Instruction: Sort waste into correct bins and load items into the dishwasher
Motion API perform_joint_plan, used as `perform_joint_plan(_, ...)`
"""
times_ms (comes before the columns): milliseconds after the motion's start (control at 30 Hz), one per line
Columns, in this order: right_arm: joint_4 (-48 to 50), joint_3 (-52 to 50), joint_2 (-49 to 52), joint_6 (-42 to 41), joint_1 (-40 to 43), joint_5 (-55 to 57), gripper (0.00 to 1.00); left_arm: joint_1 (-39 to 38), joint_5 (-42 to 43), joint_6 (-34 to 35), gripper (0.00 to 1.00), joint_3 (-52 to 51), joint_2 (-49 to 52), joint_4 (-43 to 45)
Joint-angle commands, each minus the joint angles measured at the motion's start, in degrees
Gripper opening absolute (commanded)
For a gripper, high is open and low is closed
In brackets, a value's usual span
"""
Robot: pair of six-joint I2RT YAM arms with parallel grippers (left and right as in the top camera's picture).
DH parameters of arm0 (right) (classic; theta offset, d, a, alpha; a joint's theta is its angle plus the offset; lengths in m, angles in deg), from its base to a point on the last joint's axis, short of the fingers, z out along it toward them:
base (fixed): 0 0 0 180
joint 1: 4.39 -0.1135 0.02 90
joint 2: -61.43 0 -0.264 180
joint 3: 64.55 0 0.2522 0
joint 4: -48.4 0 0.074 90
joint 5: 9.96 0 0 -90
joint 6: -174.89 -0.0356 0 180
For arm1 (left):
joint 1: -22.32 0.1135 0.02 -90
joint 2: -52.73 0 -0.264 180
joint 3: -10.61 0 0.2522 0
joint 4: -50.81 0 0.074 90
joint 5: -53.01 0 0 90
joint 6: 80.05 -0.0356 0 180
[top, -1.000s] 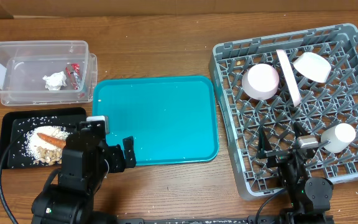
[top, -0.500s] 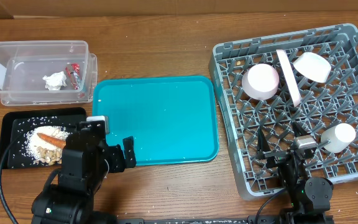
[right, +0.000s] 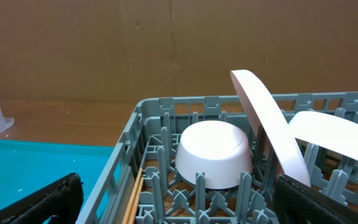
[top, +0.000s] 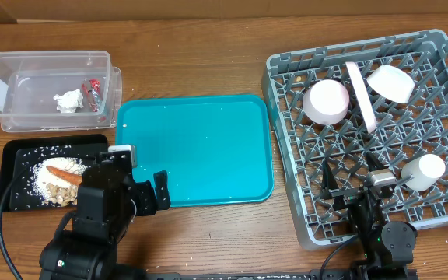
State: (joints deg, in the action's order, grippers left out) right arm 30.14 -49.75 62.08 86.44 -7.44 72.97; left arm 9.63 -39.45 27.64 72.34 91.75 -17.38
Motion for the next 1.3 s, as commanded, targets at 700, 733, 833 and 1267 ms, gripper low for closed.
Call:
perform_joint_plan(700, 0.33, -0.59, -0.48, 0.39, -0.31, -0.09, 1.00, 8.83, 1.90, -1.01, 1.00, -27.93, -27.69, 18.38)
perform_joint_plan(733, 0.33, -0.59, -0.48, 0.39, -0.31, -0.09, 1.00, 9.31, 2.67, -0.98, 1.00, -30.45, -29.77, 21.38)
perform_joint_plan(833, 0.33, -0.59, -0.48, 0.39, -0.31, -0.09, 1.00, 10.23, 4.50, -2.05, 1.00, -36.65, -34.51, 30.03)
perform_joint_plan(1267, 0.33, -0.59, -0.48, 0.39, -0.31, -0.09, 1.00, 10.54, 4.83, -15.56, 1.00, -47.71, -38.86, 50.05)
